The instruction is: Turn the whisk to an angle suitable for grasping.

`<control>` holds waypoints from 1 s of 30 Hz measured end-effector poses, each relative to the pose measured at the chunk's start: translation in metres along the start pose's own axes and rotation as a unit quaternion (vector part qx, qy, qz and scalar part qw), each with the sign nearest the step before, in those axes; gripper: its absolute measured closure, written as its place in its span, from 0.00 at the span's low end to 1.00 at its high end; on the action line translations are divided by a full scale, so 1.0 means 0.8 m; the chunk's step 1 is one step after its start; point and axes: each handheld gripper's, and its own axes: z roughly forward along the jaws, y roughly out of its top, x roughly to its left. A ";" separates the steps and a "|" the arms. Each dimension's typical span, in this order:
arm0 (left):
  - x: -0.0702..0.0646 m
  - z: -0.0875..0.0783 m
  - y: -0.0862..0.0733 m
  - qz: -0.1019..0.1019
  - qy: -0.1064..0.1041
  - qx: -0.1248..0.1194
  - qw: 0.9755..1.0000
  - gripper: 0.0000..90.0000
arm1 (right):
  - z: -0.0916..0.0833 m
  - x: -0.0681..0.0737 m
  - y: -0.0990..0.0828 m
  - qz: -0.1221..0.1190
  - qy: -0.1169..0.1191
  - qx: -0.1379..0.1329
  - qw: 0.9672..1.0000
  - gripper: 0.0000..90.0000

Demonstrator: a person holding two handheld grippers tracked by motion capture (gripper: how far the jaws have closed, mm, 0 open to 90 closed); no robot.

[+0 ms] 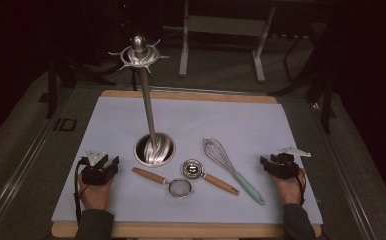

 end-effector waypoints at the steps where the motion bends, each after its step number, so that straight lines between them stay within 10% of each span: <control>1: 0.000 0.000 0.000 0.000 0.000 0.000 1.000 0.65 | -0.002 0.002 0.001 0.000 0.007 0.000 1.000 0.59; 18: -0.002 0.000 -0.001 0.016 -0.024 -0.001 1.000 0.68 | -0.061 0.041 -0.006 -0.053 0.101 0.027 0.993 0.98; 30: -0.002 0.000 0.000 0.017 -0.028 0.004 0.999 0.67 | -0.091 0.088 -0.028 -0.120 0.141 0.034 0.982 1.00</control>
